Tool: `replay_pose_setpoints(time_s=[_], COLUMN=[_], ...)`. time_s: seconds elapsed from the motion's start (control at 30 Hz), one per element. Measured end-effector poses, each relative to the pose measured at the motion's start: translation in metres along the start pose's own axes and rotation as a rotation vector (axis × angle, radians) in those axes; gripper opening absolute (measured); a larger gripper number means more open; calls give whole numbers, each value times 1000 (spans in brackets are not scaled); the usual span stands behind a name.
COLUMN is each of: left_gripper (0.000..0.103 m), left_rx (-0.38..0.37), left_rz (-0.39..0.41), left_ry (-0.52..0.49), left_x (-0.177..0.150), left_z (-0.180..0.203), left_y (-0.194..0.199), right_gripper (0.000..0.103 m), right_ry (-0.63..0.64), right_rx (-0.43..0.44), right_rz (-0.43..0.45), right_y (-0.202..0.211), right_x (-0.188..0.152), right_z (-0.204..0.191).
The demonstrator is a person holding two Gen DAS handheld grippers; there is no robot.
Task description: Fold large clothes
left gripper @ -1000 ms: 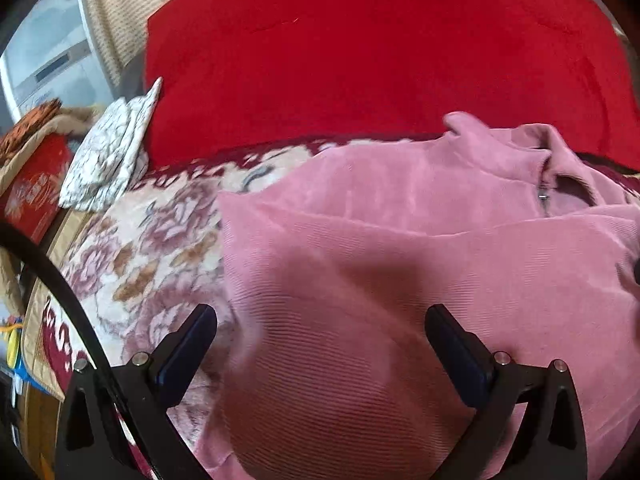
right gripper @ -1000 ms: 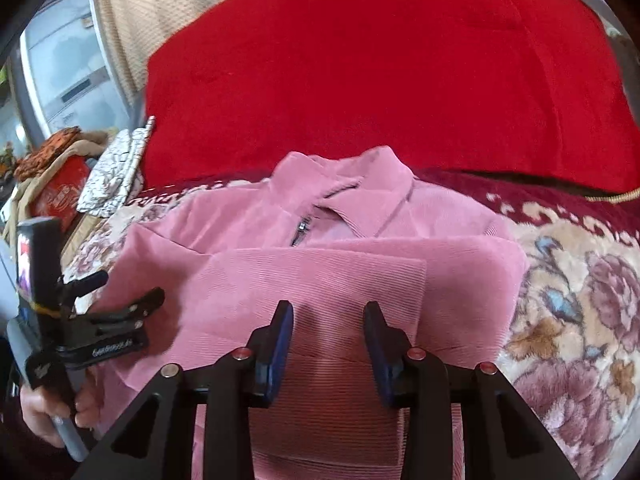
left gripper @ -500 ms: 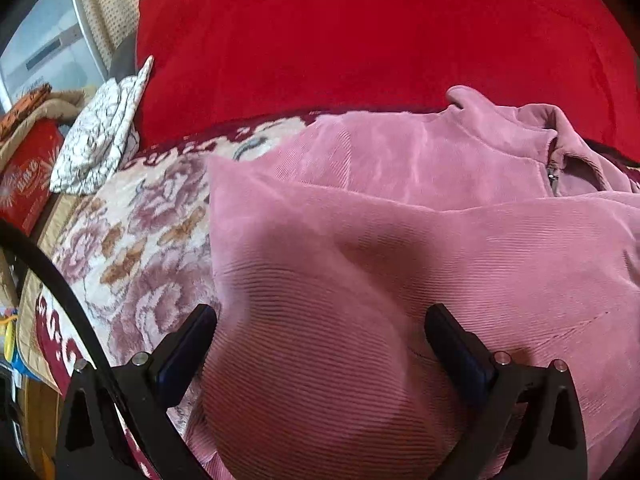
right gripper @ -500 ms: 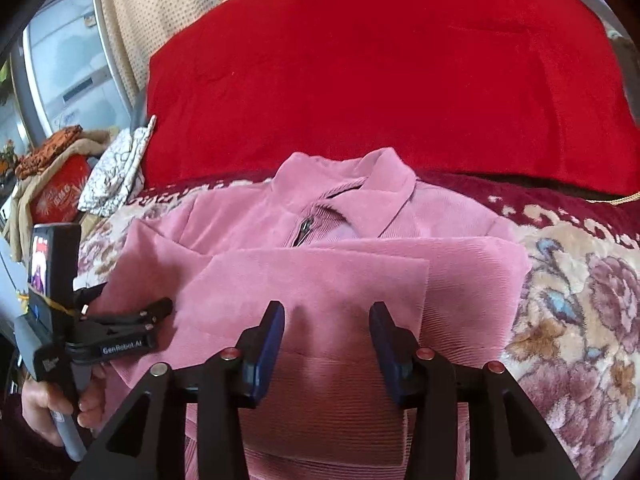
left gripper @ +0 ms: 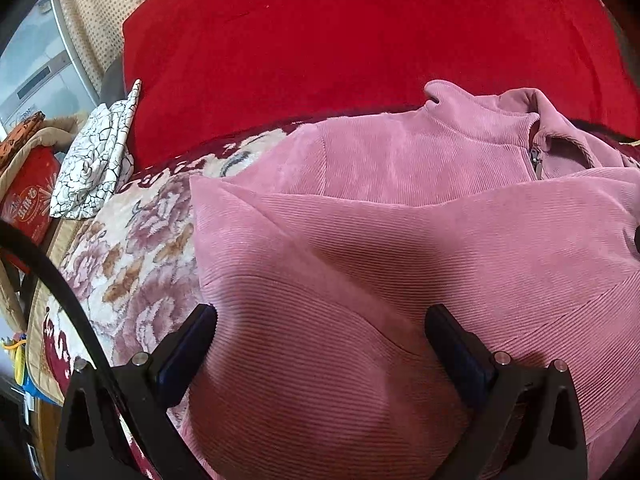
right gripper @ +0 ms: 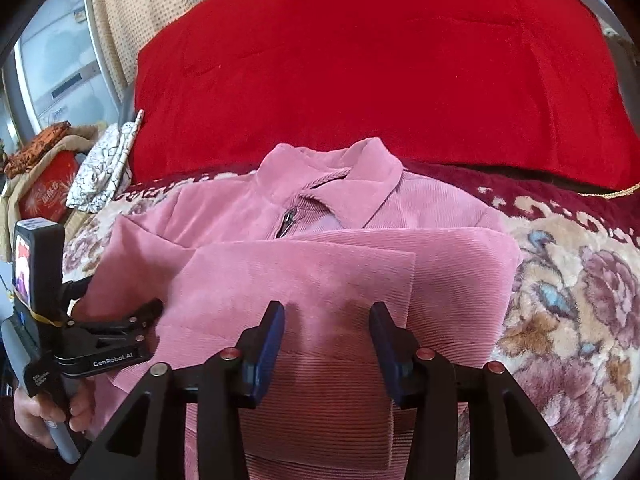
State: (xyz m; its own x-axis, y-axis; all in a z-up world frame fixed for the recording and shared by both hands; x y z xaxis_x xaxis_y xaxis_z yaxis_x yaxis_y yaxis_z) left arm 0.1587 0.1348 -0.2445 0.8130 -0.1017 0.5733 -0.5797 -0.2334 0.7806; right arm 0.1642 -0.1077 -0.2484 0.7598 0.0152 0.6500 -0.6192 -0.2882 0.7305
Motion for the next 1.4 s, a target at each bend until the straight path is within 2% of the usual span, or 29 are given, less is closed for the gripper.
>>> replay_pose_setpoints(time_s=[0.23,0.43,0.73,1.4], left_gripper=[103,103,103,103], left_rx=[17,5,14,69], left_rz=[9,6,1,28], left_ry=[-29,-16,-22,-20], left_x=[0,0,-1,-1], left_z=[3,2,3,4], left_y=[0,1,0,0], right_gripper=[48,48,48,62], right_ry=[44,8,23,83], right_rx=[-50,-19,-30,-92], right_rz=[-13,-2,-14,11], right_y=[-4,-1,-4,-11], right_x=[-4,-3,-5,-6], right_z=[-3,0,-1,1])
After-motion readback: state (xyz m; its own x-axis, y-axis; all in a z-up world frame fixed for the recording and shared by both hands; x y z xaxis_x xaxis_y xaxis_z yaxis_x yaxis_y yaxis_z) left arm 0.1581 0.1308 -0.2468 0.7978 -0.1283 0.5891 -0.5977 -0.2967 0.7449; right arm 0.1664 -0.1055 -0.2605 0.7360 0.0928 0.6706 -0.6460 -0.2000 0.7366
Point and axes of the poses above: each gripper's, at about its wrist camera, not at the fingertips, and y roughly against the way its jaws point, z to its right, x to its top, the point moved 10 cm from there along -y, roughly the way its jaws point
